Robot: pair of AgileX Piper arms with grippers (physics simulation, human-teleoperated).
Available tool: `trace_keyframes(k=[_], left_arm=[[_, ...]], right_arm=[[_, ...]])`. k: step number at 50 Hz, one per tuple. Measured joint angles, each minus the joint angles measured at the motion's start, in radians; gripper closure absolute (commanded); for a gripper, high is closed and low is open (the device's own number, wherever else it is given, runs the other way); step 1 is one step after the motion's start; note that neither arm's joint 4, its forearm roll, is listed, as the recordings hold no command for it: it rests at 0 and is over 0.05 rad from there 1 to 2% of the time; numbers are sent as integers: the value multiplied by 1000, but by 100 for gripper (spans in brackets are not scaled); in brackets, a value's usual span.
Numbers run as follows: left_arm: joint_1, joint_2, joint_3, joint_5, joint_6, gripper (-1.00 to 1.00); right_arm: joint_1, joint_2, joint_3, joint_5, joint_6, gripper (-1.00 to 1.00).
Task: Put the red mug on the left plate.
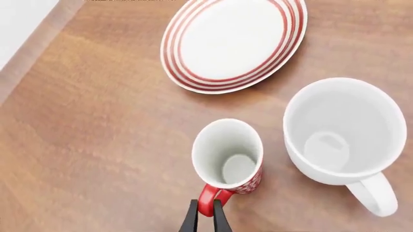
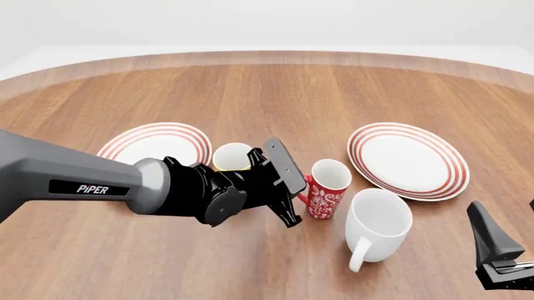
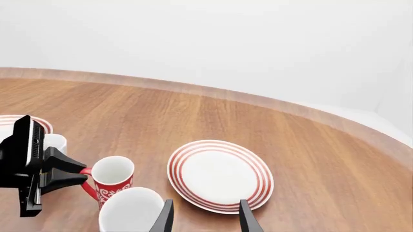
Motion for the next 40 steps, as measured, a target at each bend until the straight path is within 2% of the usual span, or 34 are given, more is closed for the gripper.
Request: trace_keyframes(k=[21, 40], left_arm=[[4, -24, 7, 0, -62, 100], [23, -109, 23, 1, -116, 100]], right_arm=[[1, -10, 0, 9, -3, -100], [2, 18, 0, -19, -3, -100]])
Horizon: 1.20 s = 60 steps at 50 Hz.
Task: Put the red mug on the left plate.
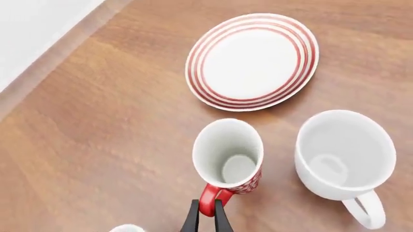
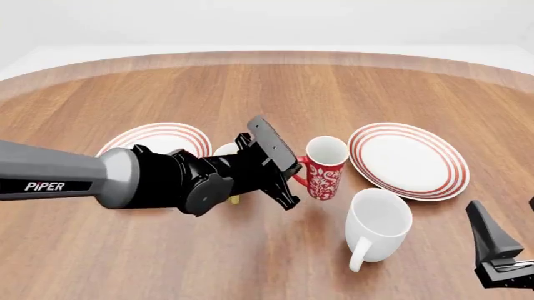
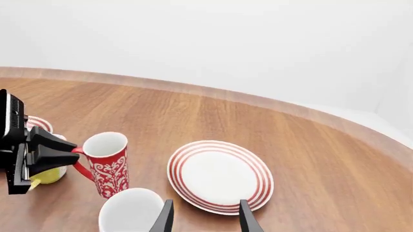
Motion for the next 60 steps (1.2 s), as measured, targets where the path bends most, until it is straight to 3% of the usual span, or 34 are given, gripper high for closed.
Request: trace_keyframes(k=[60], left_arm=[[121, -408, 218, 22, -56, 100]], right_arm=[[5, -63, 0, 48, -32, -100]])
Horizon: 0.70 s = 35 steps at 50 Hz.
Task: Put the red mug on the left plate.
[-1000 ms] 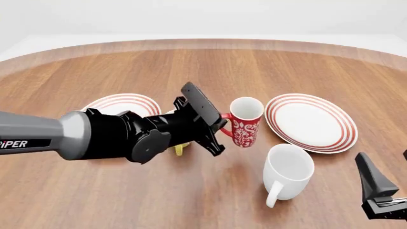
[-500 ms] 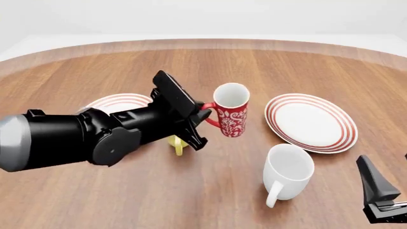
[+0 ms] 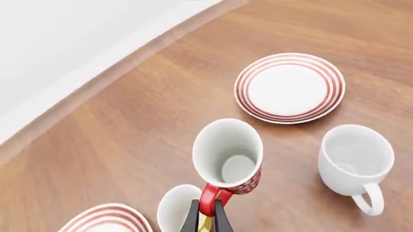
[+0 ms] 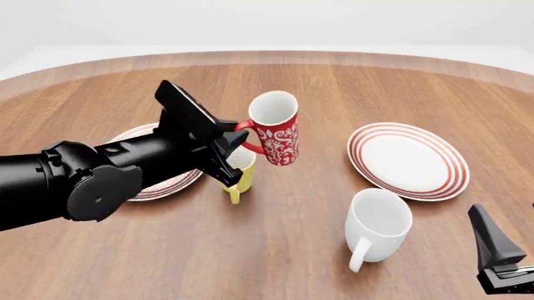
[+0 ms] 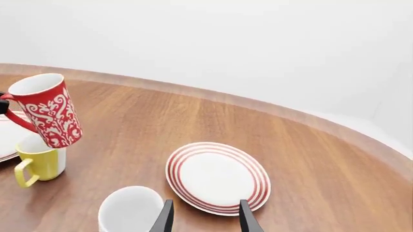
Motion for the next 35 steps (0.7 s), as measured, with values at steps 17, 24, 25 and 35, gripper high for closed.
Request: trace_keyframes(k=[17, 24, 25, 35], left_arm=[[86, -57, 34, -9, -15, 100], [130, -70, 43, -15, -17, 100], [136, -71, 47, -18, -17, 100], [207, -77, 74, -56, -21, 100]], right_arm=[[-2, -2, 0, 3, 1, -100], [-2, 0, 0, 1, 0, -100], [-1, 1, 0, 1, -1, -100], [0, 9, 0, -8, 0, -100]])
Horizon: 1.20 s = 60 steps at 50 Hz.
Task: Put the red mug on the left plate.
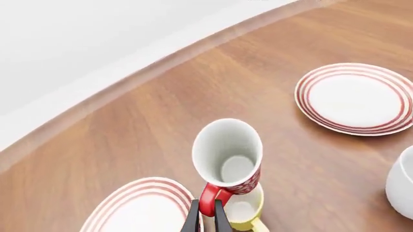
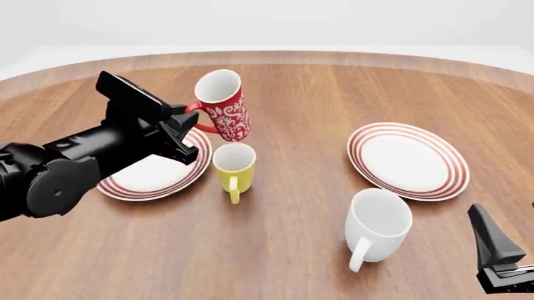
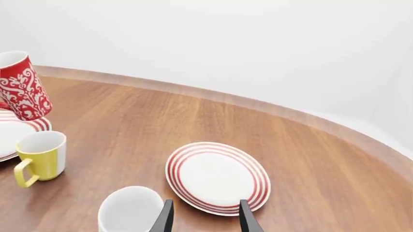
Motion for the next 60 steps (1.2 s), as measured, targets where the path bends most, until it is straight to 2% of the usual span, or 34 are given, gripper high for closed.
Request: trace_keyframes(k=[22, 44, 60], left_arm=[[149, 26, 60, -95, -7, 100], [266, 147, 61, -187, 18, 100], [310, 226, 69, -242, 14, 100]], right_arm=[[4, -2, 0, 0, -1, -100], [5, -10, 0, 7, -2, -100], [3, -10, 0, 7, -1, -100]])
